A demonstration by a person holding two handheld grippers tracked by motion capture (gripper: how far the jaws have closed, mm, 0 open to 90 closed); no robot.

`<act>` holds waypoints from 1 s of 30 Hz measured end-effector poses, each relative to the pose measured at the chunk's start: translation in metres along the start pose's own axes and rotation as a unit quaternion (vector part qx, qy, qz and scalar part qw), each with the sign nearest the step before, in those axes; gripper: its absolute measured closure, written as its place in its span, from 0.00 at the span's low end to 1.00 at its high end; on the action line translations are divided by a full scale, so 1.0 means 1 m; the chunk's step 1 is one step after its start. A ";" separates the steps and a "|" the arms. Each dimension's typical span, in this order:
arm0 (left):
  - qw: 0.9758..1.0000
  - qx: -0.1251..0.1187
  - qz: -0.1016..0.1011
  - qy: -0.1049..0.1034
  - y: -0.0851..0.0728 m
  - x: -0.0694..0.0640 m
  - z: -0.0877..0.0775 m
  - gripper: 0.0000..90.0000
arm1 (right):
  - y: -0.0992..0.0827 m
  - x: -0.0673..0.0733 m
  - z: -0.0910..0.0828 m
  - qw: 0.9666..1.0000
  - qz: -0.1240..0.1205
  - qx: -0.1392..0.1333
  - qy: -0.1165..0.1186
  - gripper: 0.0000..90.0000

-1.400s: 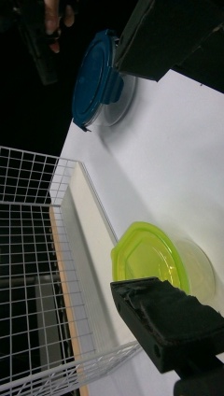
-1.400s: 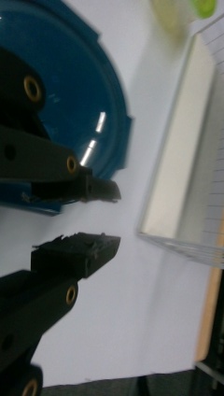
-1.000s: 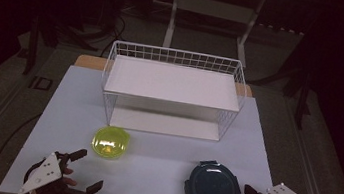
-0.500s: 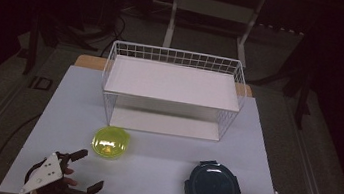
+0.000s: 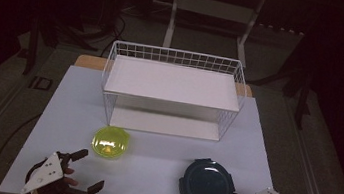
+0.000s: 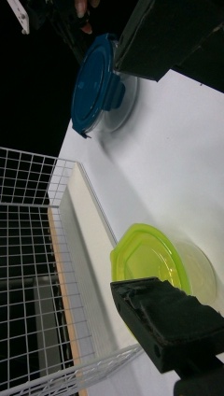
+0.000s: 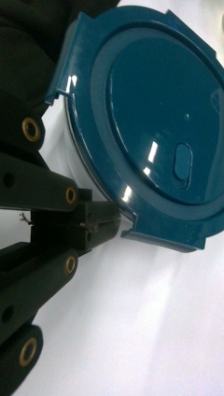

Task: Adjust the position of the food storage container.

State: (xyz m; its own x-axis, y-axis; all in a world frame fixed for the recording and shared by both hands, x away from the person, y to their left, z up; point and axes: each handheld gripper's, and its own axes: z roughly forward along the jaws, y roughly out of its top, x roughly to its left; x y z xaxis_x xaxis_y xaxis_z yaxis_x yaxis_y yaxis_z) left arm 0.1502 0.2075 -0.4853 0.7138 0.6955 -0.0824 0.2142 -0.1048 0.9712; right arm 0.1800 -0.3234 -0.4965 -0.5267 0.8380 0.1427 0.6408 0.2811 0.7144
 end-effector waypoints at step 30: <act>1.000 0.001 -0.001 -0.002 0.000 0.000 0.000 0.00 | 0.029 0.000 0.021 1.000 -0.017 -0.010 0.001 1.00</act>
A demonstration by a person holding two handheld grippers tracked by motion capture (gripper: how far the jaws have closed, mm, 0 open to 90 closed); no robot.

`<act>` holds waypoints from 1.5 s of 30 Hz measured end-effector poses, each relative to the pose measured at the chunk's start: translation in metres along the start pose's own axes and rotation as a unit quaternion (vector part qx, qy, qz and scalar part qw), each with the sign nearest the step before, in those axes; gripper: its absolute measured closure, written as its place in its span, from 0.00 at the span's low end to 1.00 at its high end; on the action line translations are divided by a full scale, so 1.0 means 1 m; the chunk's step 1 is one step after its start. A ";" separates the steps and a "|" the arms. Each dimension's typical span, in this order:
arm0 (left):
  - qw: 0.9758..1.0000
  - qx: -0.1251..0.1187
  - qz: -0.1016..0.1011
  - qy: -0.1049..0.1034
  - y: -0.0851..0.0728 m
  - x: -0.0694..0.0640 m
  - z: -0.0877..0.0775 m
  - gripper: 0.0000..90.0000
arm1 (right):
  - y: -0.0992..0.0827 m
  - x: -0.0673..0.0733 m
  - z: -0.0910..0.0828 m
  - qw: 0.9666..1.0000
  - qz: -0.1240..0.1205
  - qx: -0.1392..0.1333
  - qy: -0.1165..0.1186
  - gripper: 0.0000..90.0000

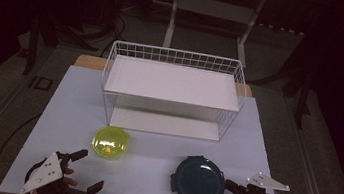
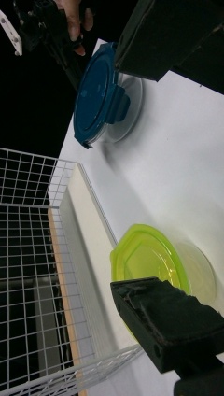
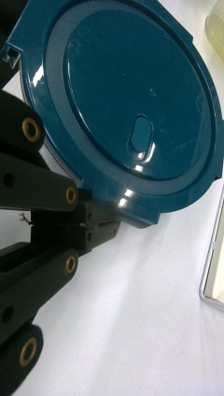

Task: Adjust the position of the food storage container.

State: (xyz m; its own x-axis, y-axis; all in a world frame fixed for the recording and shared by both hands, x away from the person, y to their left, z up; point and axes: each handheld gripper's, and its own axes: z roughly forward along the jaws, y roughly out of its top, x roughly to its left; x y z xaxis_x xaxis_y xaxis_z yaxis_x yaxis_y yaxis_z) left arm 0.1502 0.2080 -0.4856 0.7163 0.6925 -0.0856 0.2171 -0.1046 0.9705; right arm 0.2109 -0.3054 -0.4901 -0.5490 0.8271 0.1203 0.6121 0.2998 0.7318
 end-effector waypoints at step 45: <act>1.000 0.002 0.005 -0.020 0.006 -0.008 0.009 0.00 | 0.014 0.035 0.013 0.998 -0.022 -0.023 0.053 0.90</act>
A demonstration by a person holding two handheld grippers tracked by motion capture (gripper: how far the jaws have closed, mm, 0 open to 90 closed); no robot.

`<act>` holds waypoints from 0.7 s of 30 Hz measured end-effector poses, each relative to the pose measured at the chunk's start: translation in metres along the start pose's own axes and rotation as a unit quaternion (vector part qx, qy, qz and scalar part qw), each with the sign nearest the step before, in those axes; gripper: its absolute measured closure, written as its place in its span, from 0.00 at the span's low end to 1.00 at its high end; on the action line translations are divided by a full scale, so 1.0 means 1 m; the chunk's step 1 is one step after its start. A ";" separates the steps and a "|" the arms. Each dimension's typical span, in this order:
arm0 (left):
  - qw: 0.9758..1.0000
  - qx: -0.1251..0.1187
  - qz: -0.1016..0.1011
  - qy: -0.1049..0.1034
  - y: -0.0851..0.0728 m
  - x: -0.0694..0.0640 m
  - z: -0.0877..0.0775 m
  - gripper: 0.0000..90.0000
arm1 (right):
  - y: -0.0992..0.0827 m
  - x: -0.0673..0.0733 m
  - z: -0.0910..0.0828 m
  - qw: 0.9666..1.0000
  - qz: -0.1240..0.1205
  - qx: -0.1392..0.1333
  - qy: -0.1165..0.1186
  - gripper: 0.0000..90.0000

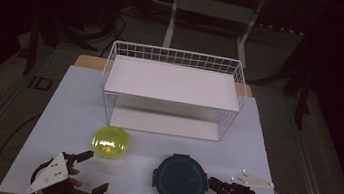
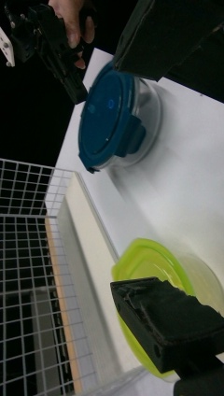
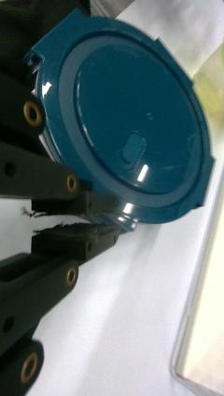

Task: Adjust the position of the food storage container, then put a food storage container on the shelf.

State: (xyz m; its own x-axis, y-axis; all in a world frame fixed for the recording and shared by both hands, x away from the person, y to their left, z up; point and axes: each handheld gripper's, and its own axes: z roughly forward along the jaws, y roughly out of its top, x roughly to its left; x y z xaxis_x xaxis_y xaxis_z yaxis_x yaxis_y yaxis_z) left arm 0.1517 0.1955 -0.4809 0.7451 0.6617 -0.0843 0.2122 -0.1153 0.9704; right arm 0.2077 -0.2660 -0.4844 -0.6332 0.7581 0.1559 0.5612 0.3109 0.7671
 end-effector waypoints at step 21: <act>0.997 0.057 -0.007 -0.053 0.041 -0.029 0.042 0.00 | 0.018 0.009 -0.032 0.995 -0.029 -0.100 0.004 0.16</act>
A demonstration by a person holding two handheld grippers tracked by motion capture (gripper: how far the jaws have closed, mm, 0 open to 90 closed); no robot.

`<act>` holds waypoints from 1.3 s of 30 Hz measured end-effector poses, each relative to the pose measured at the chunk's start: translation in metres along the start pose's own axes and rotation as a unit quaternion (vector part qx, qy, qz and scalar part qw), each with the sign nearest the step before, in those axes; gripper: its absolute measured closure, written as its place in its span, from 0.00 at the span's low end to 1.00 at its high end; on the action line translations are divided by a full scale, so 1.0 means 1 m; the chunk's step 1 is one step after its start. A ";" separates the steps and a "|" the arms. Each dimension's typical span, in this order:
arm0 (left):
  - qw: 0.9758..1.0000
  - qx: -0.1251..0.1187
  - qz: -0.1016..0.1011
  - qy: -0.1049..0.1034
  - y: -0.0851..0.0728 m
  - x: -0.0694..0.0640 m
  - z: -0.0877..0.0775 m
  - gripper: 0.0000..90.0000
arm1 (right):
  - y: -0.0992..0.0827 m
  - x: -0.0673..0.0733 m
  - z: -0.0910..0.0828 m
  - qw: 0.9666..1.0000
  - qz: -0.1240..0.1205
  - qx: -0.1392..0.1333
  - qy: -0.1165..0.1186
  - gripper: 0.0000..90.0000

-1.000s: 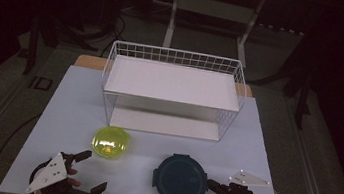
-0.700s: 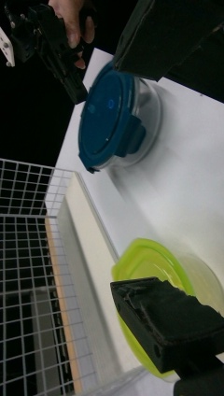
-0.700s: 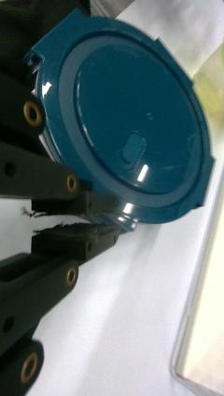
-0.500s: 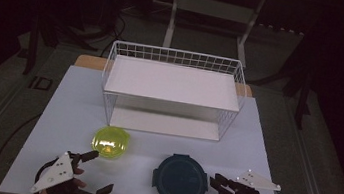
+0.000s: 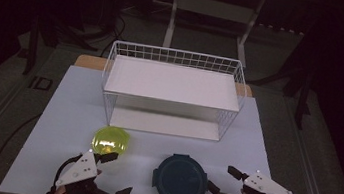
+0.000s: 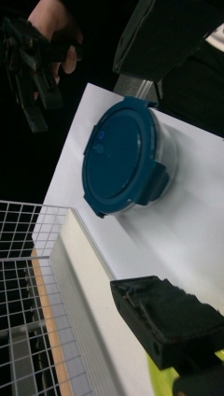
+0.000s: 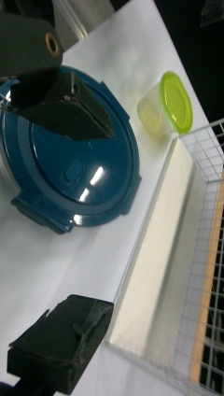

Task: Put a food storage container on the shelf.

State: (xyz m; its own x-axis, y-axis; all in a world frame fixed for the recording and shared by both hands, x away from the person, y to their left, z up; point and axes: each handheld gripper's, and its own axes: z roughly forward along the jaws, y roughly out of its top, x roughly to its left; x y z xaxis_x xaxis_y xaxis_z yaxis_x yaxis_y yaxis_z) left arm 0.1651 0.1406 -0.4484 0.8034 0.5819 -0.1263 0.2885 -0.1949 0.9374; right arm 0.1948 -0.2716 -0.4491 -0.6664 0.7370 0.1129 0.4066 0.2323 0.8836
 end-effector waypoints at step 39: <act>0.946 0.178 -0.259 -0.081 -0.014 0.025 0.109 0.01 | 0.000 0.002 -0.005 1.000 0.000 -0.013 0.008 0.12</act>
State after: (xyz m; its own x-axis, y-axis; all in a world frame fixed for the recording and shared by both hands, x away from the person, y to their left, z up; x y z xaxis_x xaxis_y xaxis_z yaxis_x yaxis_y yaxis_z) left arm 0.2380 0.0718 -0.4998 0.5676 0.5498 -0.6128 0.7989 -0.1880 0.5713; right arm 0.1902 -0.2733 -0.4465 -0.6770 0.7262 0.1197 0.3898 0.2160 0.8952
